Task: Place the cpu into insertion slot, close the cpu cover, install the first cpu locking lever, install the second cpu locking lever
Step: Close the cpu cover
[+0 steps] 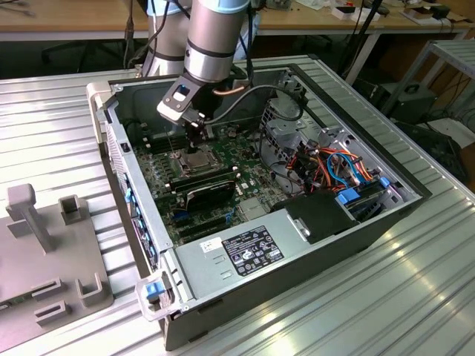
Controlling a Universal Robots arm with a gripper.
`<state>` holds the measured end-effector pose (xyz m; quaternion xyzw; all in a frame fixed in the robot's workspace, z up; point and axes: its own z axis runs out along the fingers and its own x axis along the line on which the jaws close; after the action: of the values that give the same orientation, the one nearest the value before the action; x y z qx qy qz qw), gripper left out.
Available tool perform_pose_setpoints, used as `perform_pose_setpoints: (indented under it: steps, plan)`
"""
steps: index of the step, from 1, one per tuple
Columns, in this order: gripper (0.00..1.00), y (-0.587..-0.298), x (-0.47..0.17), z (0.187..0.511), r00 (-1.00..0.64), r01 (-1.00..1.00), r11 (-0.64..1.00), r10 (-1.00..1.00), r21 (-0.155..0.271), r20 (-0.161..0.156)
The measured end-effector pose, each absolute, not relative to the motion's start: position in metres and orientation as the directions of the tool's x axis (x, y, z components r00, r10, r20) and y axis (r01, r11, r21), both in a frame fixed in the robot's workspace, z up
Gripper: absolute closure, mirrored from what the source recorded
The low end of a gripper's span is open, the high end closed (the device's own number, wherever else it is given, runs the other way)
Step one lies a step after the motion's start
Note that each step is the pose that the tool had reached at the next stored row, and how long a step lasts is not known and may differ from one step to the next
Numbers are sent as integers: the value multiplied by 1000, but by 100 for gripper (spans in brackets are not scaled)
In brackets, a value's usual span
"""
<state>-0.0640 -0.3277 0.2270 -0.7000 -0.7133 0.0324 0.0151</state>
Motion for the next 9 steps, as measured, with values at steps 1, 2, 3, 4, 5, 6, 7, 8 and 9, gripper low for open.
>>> perform_pose_setpoints:
  steps: [1, 2, 3, 4, 5, 6, 7, 8, 9]
  plan:
    - [89, -328, -65, 227, -20, 998, 18, 1000, -67, -24]
    - [89, -328, -65, 227, -20, 998, 18, 1000, -67, -24]
    - [89, -328, -65, 227, -20, 998, 18, 1000, -67, -24]
    - [89, -328, -65, 227, -20, 998, 18, 1000, -67, -24]
    - [89, -328, -65, 227, -20, 998, 18, 1000, -67, -24]
    - [89, -328, -65, 227, -20, 998, 18, 1000, -67, -24]
    - [89, -328, -65, 227, -19, 998, 18, 1000, -67, -24]
    - [89, -328, -66, 227, -19, 998, 18, 1000, -67, -24]
    - [89, -328, -67, 226, -20, 998, 18, 1000, -67, -24]
